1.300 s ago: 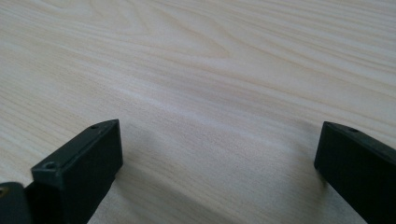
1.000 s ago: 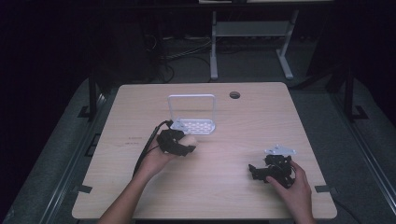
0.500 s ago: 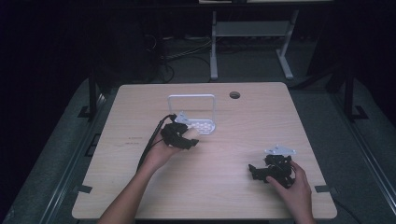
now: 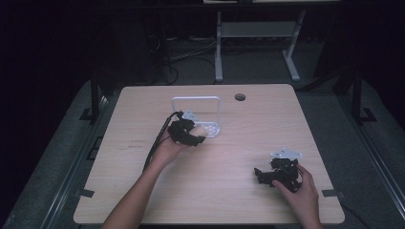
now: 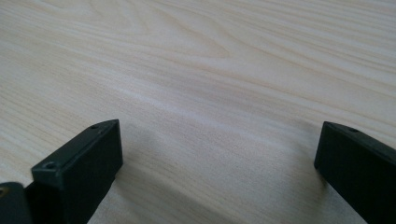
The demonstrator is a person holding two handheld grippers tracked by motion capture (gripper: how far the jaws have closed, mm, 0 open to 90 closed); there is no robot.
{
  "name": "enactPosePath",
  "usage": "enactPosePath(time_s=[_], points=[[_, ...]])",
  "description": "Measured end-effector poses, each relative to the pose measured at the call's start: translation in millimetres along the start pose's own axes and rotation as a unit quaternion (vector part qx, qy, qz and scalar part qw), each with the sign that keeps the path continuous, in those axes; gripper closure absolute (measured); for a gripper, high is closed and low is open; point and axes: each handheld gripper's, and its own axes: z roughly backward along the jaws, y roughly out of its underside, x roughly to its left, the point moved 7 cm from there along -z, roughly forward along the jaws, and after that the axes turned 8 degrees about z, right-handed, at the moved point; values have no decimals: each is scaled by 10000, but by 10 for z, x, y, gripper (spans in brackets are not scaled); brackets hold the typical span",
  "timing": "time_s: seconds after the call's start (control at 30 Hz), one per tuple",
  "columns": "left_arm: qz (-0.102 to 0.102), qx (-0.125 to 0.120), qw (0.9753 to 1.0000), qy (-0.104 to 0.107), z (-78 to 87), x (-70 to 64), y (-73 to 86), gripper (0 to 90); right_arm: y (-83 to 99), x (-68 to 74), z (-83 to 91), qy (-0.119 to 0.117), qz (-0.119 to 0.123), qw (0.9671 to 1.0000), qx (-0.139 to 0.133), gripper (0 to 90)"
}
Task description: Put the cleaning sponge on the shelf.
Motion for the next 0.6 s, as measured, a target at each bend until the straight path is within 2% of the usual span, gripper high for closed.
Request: enactPosePath(time_s=[0.33, 0.4, 0.43, 0.6], points=[[25, 7, 10000, -92, -154, 70, -115, 418, 0, 0, 0, 0, -2, 10000, 1, 5], [-22, 38, 9999, -125, -190, 93, -126, 418, 0, 0, 1, 1, -3, 10000, 4, 5], [61, 44, 9999, -118, -228, 93, -133, 418, 0, 0, 0, 0, -1, 10000, 4, 6], [80, 103, 9998, -165, -339, 136, -150, 418, 0, 1, 1, 0, -4, 10000, 5, 5]])
